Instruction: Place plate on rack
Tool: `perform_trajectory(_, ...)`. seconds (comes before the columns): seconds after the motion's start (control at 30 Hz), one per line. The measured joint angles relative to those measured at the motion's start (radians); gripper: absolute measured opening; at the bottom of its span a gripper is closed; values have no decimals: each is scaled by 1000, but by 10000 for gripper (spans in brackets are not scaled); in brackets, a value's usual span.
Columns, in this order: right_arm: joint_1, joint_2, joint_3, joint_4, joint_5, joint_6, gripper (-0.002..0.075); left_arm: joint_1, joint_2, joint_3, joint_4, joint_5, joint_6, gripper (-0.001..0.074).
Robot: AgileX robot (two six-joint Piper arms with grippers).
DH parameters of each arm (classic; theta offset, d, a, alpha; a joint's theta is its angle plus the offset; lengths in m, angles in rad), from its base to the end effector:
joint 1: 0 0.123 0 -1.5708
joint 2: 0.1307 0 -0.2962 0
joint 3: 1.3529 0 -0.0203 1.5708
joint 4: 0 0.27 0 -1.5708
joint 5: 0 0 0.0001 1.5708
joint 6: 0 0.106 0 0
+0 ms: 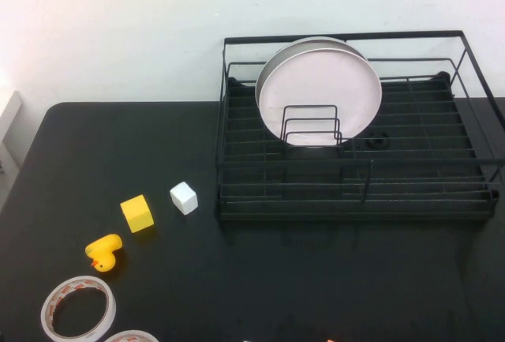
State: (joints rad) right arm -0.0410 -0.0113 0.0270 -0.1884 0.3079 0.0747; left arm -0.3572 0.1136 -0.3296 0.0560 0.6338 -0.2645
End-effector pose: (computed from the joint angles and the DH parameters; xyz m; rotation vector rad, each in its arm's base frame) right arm 0.0764 -0.0092 0.1735 -0.0172 1.8043 -0.1553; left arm 0.0616 -0.0192 0.2602 0.1093 1.9135 -0.3589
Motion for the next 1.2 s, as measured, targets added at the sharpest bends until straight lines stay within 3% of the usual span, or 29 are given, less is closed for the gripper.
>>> perform_trajectory(1.2,0,0,-8,-6,38,7,-2,0,0,10,0,-12,0,-1)
